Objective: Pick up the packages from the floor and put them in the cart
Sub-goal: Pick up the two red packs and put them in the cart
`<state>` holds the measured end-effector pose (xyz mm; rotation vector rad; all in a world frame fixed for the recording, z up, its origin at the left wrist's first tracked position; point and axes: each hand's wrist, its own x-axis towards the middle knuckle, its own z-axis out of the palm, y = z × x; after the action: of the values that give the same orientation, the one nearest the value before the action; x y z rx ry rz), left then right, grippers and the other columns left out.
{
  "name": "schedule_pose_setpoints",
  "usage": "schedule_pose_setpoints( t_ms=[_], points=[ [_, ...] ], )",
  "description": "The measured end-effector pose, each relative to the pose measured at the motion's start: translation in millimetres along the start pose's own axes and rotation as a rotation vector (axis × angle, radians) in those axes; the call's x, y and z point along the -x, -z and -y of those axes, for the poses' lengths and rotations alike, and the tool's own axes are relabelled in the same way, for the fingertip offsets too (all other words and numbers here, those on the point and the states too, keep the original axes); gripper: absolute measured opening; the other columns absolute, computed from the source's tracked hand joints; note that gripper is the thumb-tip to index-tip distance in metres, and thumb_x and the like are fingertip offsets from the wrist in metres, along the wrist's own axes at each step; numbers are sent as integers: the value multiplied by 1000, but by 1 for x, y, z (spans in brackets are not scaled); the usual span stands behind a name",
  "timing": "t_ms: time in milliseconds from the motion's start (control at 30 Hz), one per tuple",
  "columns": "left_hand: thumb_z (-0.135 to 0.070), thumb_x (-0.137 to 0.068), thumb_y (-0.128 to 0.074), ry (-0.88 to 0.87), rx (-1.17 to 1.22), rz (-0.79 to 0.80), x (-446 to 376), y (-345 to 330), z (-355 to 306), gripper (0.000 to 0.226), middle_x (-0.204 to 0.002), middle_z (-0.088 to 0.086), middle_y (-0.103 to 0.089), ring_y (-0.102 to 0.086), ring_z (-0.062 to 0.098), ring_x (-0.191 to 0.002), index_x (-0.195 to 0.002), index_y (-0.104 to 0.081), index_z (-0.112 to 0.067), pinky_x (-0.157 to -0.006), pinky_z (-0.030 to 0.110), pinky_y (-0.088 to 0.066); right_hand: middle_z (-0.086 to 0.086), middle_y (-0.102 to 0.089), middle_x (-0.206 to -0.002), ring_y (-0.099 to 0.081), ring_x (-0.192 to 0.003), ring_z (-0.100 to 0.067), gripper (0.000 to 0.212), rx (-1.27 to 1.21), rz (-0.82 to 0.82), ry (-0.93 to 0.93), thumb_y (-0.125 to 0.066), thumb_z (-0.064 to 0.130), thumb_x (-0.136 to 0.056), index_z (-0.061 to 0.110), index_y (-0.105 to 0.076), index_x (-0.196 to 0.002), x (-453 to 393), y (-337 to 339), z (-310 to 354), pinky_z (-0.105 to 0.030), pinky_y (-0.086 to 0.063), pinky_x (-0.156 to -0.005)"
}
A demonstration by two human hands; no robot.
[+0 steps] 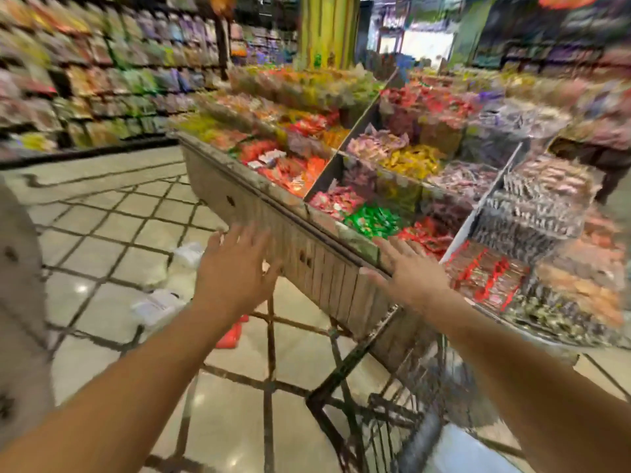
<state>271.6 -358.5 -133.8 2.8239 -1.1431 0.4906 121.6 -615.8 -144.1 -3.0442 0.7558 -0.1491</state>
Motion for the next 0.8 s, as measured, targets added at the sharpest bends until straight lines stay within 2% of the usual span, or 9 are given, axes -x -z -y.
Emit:
schedule_pose_setpoints(
  t_ms=[67,167,233,333,433,567,700,800],
  points=[
    [-56,-98,-36,111,-28,8,16,16,53,68,-156,14,-50,-45,35,-144,-155,-45,-19,-117,54,-30,-5,-45,-159,-43,-144,-37,102,7,-40,85,-10,96,-80,36,-28,-161,-22,14,51,-52,-47,-110],
    [-58,-97,-35,224,-83,-38,46,28,129,71,-152,14,-54,-48,36,-140,-154,-46,-18,-115,54,-34,-8,-50,-156,-50,-138,-40,95,-29,-100,190,-23,92,-87,32,-36,-159,-55,20,125,-54,-48,-108],
    [-60,-100,-37,289,-99,-44,60,29,175,70,-155,12,-51,-44,34,-143,-157,-42,-20,-118,53,-31,-10,-52,-155,-52,-137,-38,102,-55,-146,277,-15,93,-84,29,-39,-160,-71,23,170,-56,-51,-104],
    [-70,-98,-34,379,-97,-27,74,31,227,78,-160,10,-45,-38,32,-148,-161,-35,-23,-121,51,-27,-11,-45,-160,-46,-143,-40,99,-37,-128,340,-17,90,-86,30,-30,-164,-85,26,232,-55,-48,-108],
    [-77,-94,-23,422,-98,-34,74,27,266,87,-158,10,-48,-40,32,-148,-160,-37,-24,-119,50,-30,-9,-41,-162,-40,-147,-38,92,-49,-123,394,-27,84,-92,29,-25,-165,-103,23,285,-53,-42,-115],
    [-82,-86,-11,450,-78,-21,52,13,311,96,-161,8,-44,-35,29,-150,-161,-33,-26,-122,51,-26,-5,-37,-165,-40,-147,-35,82,-58,-128,453,-38,76,-98,31,-23,-165,-150,10,339,-52,-46,-107],
    [-78,-95,-22,427,-101,4,-2,-13,357,84,-165,7,-37,-29,27,-153,-163,-25,-28,-124,48,-22,-6,-38,-164,-43,-144,-36,82,-68,-144,444,-37,80,-96,36,-21,-163,-218,-11,380,-51,-53,-100],
    [-77,-97,-25,412,-105,36,-53,-39,392,83,-166,5,-37,-29,26,-154,-163,-26,-28,-123,47,-20,-7,-41,-162,-44,-143,-36,81,-76,-123,428,-37,79,-96,36,-23,-163,-279,-27,400,-51,-53,-100]
  ],
)
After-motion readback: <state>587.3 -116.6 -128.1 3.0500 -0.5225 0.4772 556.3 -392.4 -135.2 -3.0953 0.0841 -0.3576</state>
